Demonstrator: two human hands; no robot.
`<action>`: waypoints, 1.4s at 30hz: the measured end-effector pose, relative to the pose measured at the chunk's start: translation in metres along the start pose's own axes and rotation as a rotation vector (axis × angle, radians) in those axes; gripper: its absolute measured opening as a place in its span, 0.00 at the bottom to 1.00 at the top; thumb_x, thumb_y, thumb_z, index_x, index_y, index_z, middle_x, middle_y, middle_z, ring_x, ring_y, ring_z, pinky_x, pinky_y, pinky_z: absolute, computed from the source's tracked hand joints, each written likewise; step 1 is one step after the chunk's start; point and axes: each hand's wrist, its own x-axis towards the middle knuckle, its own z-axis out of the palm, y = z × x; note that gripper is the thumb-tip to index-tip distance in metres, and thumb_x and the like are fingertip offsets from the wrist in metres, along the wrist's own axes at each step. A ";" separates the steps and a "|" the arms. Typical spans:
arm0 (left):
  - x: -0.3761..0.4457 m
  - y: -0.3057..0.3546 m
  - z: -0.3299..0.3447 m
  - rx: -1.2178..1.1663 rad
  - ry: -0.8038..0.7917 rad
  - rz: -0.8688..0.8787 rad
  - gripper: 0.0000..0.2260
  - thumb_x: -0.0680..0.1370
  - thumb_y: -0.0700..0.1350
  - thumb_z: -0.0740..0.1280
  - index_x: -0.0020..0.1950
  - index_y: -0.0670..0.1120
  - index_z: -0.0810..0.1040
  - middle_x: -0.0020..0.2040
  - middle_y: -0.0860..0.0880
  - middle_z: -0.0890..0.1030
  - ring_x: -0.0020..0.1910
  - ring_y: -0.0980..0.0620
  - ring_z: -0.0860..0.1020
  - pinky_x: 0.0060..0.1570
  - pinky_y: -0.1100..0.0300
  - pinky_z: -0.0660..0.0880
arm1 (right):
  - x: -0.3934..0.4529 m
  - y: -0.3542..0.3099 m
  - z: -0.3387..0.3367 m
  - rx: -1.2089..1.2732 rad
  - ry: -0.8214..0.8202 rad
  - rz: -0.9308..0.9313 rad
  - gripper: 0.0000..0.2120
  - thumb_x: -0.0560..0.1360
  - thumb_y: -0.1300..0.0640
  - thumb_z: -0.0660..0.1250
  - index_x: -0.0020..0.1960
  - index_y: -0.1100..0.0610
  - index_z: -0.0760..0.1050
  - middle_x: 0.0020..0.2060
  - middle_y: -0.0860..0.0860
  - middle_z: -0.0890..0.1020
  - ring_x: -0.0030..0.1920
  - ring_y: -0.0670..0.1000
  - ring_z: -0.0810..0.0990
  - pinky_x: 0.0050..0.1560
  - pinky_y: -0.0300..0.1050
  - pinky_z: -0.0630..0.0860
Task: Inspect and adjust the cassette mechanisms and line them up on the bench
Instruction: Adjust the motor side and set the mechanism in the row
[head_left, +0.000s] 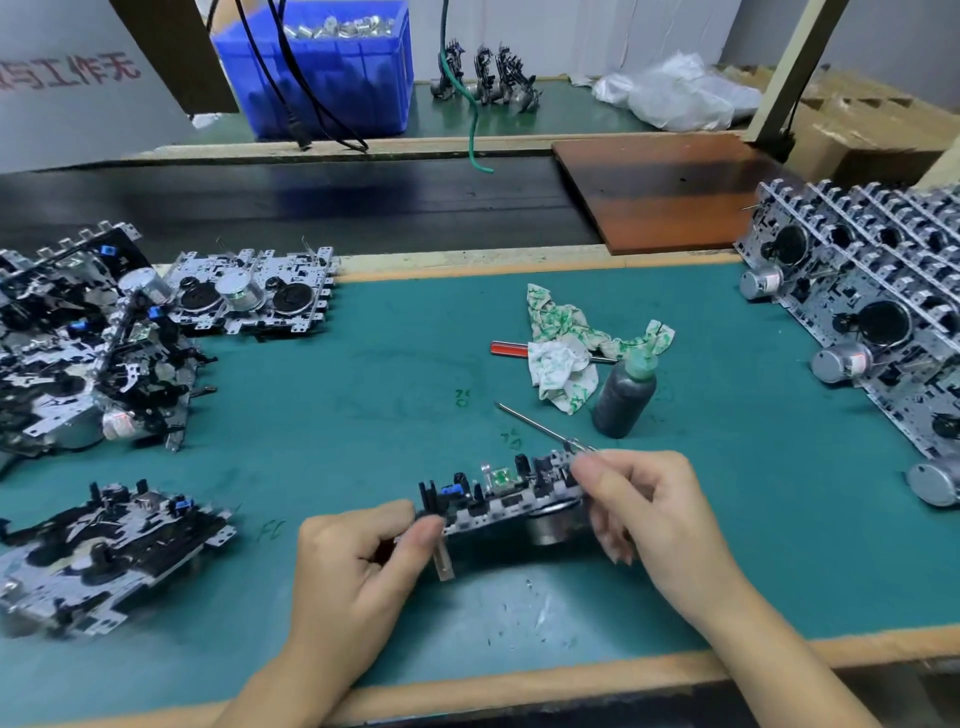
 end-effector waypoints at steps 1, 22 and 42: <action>0.002 0.002 0.003 -0.034 0.017 -0.042 0.31 0.77 0.68 0.54 0.29 0.43 0.66 0.19 0.45 0.63 0.18 0.49 0.63 0.24 0.53 0.63 | 0.003 -0.003 0.001 0.036 0.010 0.058 0.23 0.64 0.37 0.65 0.23 0.54 0.67 0.18 0.49 0.68 0.19 0.45 0.65 0.22 0.33 0.62; 0.049 0.021 -0.002 0.210 0.006 0.106 0.14 0.75 0.58 0.63 0.49 0.49 0.79 0.48 0.56 0.77 0.51 0.57 0.72 0.54 0.67 0.66 | 0.013 0.004 -0.022 -0.352 -0.039 0.004 0.24 0.61 0.47 0.78 0.50 0.38 0.69 0.45 0.35 0.74 0.43 0.41 0.74 0.39 0.35 0.72; 0.073 0.028 0.020 0.037 -0.269 0.218 0.07 0.74 0.50 0.69 0.47 0.52 0.85 0.44 0.60 0.83 0.49 0.55 0.76 0.49 0.55 0.74 | 0.029 0.013 -0.015 -0.028 -0.129 -0.083 0.15 0.62 0.58 0.76 0.47 0.50 0.80 0.45 0.49 0.81 0.49 0.49 0.80 0.56 0.45 0.75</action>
